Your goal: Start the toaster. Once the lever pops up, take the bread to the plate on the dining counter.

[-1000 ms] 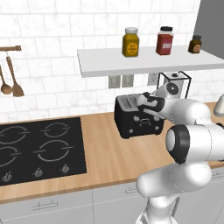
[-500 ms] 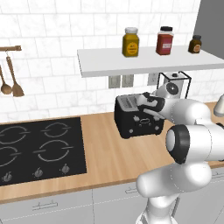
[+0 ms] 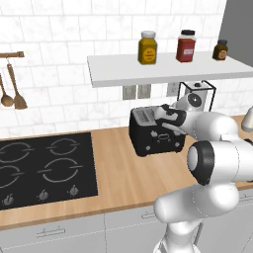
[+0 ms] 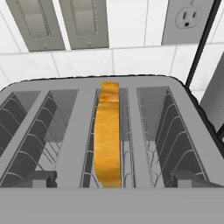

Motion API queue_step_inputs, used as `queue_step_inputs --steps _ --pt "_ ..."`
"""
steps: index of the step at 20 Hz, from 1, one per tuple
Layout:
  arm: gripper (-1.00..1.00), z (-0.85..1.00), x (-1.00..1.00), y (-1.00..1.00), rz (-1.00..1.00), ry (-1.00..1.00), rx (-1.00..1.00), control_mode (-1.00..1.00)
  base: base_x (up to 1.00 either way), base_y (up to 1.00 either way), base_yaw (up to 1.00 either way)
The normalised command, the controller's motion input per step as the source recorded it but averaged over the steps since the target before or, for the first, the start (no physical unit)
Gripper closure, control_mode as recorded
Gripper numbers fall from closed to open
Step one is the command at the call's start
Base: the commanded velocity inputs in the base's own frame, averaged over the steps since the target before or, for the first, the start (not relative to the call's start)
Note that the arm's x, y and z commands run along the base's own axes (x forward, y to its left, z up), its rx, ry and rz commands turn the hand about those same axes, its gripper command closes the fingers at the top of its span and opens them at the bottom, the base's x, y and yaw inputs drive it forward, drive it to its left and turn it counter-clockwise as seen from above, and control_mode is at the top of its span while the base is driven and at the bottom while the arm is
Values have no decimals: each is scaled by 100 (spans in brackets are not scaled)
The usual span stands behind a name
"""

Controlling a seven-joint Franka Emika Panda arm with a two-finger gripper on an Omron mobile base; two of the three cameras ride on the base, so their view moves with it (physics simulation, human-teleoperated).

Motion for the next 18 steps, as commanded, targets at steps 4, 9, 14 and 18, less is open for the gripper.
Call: queue_step_inputs --steps 4,9,14,18 --pt "-100 0 0 0 0 0 0 -100 0 0 0" --pt "-100 0 0 0 0 0 0 -100 0 0 0" --pt "-100 0 0 0 0 0 0 -100 0 0 0" --pt "-100 0 0 0 0 0 0 -100 0 0 0"
